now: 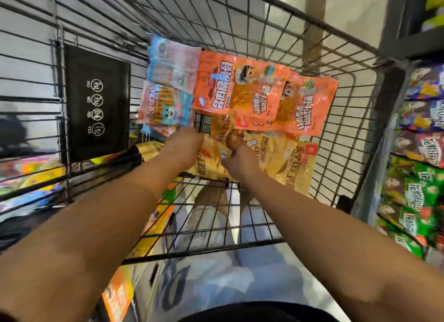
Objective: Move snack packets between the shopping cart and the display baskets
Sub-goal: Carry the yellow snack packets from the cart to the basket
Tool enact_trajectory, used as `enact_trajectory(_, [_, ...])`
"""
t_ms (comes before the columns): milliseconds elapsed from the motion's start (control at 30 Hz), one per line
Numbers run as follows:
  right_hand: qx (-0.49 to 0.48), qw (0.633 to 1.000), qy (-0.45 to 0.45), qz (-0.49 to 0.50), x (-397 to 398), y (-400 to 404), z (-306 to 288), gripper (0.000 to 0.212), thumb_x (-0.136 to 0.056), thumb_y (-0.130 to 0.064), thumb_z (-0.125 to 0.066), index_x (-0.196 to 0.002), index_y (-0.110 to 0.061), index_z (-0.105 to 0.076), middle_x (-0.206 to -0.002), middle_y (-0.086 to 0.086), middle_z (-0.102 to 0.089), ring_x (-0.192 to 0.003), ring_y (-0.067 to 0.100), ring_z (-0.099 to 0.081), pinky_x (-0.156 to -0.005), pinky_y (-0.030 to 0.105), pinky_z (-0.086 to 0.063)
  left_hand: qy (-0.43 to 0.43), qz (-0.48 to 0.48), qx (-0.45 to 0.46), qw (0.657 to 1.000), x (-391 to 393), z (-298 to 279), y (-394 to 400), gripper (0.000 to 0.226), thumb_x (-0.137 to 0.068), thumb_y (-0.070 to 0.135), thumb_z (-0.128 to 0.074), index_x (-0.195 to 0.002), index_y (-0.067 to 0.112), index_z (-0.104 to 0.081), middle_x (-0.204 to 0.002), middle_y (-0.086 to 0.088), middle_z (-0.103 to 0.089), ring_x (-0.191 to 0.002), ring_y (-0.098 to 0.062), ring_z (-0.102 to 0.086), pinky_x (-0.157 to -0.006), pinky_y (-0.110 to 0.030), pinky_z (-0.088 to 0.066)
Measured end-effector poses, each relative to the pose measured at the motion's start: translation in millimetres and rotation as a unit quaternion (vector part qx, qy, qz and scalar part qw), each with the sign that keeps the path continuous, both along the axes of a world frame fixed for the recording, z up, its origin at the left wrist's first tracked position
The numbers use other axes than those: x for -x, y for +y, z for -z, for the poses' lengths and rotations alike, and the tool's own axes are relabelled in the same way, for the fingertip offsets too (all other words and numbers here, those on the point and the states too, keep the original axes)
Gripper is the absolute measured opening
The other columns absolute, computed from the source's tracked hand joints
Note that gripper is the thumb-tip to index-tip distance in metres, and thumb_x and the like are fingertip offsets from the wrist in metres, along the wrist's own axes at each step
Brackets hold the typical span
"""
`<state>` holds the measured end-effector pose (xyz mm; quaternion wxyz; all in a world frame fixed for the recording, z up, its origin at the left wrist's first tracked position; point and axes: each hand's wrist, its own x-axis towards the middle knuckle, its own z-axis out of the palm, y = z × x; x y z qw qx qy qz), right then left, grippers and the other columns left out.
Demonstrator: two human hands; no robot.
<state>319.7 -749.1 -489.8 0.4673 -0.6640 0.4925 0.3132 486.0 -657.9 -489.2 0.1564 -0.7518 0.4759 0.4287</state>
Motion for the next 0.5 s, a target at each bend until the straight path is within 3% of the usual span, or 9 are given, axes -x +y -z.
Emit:
enact_trajectory(100, [0.015,1.000,-0.011,-0.001,-4,9,4,0.017,-0.095,-0.024,-0.074,-0.087,-0.012,-0.066,-0.073,0.004,-0.062,-0.069,0.027,-0.060,-0.054,0.028,-0.036,-0.006,0.013,-0.035,0.999,1,-8,11,0.030,-0.089,0.005,-0.060,-0.115,0.014,-0.070,-0.115,-0.014,-0.062,-0.108,-0.035,-0.063,-0.085,-0.047,-0.060])
enact_trajectory(200, [0.033,0.999,-0.043,0.001,-2,14,-1,0.020,-0.095,-0.018,-0.071,-0.079,-0.018,-0.061,-0.063,-0.007,-0.052,-0.061,0.022,-0.054,-0.049,0.022,-0.026,0.020,-0.008,-0.032,0.999,-6,-22,27,0.026,-0.089,0.009,-0.063,-0.111,0.019,-0.072,-0.122,-0.010,-0.058,-0.107,-0.034,-0.063,-0.084,-0.046,-0.059])
enact_trajectory(300, [0.023,0.995,-0.090,-0.025,-3,16,-18,0.015,-0.097,-0.017,-0.068,-0.084,-0.010,-0.065,-0.070,0.000,-0.056,-0.066,0.024,-0.057,-0.055,0.027,-0.032,0.037,-0.019,-0.005,0.999,-15,-46,45,0.026,-0.086,0.006,-0.060,-0.097,0.028,-0.064,-0.114,-0.007,-0.060,-0.101,-0.032,-0.064,-0.080,-0.044,-0.057])
enact_trajectory(400, [0.021,0.989,-0.146,-0.033,-5,17,-43,0.009,-0.099,-0.018,-0.068,-0.102,-0.010,-0.073,-0.073,-0.014,-0.055,-0.066,-0.001,-0.051,-0.058,0.028,-0.032,0.045,-0.054,0.010,0.997,-23,-74,62,0.029,-0.083,0.010,-0.055,-0.089,0.038,-0.049,-0.096,-0.003,-0.065,-0.089,-0.031,-0.064,-0.070,-0.037,-0.052])
enact_trajectory(500, [0.012,0.983,-0.174,-0.060,-5,16,-69,0.011,-0.100,-0.015,-0.066,-0.106,-0.014,-0.075,-0.092,-0.014,-0.067,-0.081,-0.009,-0.056,-0.067,0.025,-0.038,0.053,-0.092,0.036,0.994,-29,-107,73,0.022,-0.082,0.020,-0.051,-0.088,0.041,-0.049,-0.079,0.006,-0.055,-0.078,-0.026,-0.058,-0.061,-0.034,-0.044])
